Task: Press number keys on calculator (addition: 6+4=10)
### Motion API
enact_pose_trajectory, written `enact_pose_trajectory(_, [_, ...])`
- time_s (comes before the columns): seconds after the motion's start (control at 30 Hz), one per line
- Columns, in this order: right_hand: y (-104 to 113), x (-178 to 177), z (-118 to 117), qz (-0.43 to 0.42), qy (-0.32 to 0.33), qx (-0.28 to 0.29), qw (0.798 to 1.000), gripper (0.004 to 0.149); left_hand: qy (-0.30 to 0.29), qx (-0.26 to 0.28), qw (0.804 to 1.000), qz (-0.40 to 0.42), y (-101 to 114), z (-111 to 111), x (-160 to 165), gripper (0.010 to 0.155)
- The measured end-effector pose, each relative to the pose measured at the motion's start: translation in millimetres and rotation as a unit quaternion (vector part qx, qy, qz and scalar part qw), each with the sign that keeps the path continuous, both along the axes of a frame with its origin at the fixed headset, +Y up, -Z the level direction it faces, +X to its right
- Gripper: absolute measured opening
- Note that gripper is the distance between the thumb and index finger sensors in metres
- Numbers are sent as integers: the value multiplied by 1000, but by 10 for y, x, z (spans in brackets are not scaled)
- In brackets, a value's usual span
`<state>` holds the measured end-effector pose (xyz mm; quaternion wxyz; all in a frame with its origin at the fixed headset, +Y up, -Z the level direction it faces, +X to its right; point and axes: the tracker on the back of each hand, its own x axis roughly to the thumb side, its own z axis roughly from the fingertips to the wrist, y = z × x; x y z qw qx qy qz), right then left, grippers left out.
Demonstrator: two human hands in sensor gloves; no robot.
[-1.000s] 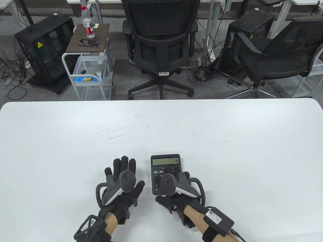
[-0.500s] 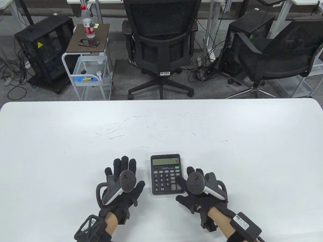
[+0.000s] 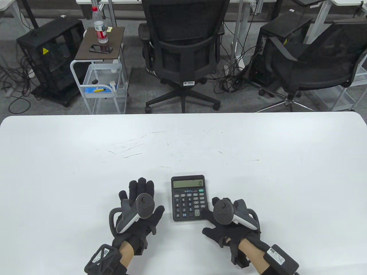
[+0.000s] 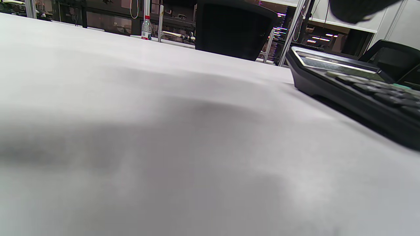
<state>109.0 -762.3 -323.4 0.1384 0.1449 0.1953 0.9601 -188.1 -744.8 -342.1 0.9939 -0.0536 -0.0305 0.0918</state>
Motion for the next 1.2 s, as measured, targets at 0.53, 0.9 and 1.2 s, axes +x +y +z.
enact_pose_trajectory(0.53, [23, 10, -32, -13, 1, 31, 999, 71, 0, -5, 1000, -7, -4, 2, 3, 87])
enact_pose_trajectory(0.9, [121, 198, -233, -4, -73, 182, 981, 88, -2, -4, 1000, -11, -6, 1, 15, 87])
enact_pose_trajectory(1.2, [69, 448, -353, 12, -118, 199, 973, 91, -2, -9, 1000, -14, -28, -11, 34, 88])
